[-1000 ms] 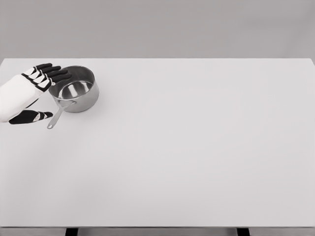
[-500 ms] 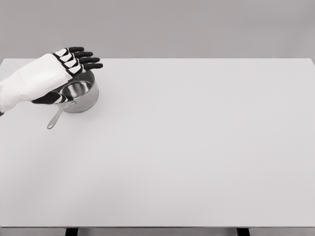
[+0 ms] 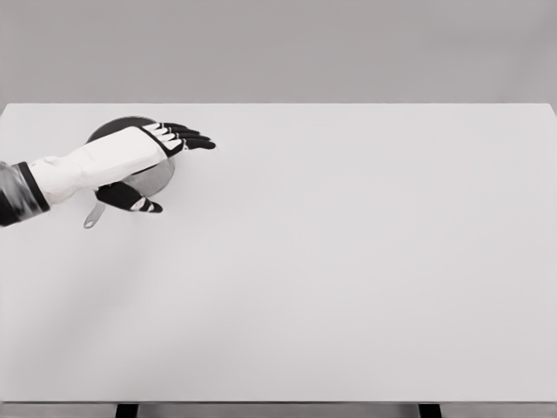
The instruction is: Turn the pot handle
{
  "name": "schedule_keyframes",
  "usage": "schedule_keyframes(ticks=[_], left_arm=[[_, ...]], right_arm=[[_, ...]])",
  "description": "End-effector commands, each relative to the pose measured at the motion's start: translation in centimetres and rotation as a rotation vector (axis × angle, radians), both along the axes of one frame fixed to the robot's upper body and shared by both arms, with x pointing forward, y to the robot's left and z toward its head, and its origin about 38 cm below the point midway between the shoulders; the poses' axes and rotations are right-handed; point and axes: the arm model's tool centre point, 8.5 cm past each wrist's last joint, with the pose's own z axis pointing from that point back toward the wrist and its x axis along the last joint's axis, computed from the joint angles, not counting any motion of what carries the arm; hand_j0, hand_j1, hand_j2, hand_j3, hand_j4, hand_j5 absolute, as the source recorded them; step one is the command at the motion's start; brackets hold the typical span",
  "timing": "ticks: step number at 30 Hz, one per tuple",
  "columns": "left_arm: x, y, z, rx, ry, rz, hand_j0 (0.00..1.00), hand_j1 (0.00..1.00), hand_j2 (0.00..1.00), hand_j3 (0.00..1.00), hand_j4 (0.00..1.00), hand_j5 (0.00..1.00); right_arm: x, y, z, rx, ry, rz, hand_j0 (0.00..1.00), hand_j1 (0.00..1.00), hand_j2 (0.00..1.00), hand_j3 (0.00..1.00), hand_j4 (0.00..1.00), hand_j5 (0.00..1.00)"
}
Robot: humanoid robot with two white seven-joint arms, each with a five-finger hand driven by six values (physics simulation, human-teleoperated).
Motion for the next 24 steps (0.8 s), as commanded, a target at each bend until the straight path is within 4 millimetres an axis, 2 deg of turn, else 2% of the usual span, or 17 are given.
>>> schedule_keyframes(ticks=[1, 4, 5, 11, 20, 24], left_arm=[[0.8, 0.7, -0.6, -0.019, 0.058, 0.083, 1.00, 1.00, 1.00, 1.00, 1.00, 1.00], [1.8, 1.2, -1.8, -0.008, 0.069, 0.138, 1.00, 1.00, 1.00, 1.00, 1.00, 1.00], [2.1, 0.6, -2.0, 0.012, 0.040, 0.155, 1.00, 1.00, 1.00, 1.00, 1.00, 1.00], [2.1, -0.5, -2.8, 0.005, -0.061, 0.204, 1.00, 1.00, 1.00, 1.00, 1.00, 1.00], [1.7, -0.5, -4.0, 0.044, -0.080, 0.252, 1.00, 1.00, 1.00, 1.00, 1.00, 1.00], [1.5, -0.2, -5.3, 0.078, -0.063, 0.269, 1.00, 1.00, 1.00, 1.00, 1.00, 1.00]], right_arm=[[0.0, 0.0, 0.0, 0.000, 0.000, 0.000, 1.00, 1.00, 1.00, 1.00, 1.00, 1.00], [0.0, 0.0, 0.0, 0.000, -0.001, 0.000, 1.00, 1.00, 1.00, 1.00, 1.00, 1.00], [0.0, 0.0, 0.0, 0.000, 0.000, 0.000, 1.00, 1.00, 1.00, 1.00, 1.00, 1.00], [0.0, 0.0, 0.0, 0.000, 0.000, 0.000, 1.00, 1.00, 1.00, 1.00, 1.00, 1.00], [0.0, 0.0, 0.0, 0.000, 0.000, 0.000, 1.00, 1.00, 1.00, 1.00, 1.00, 1.00], [0.0, 0.0, 0.0, 0.000, 0.000, 0.000, 1.00, 1.00, 1.00, 1.00, 1.00, 1.00]])
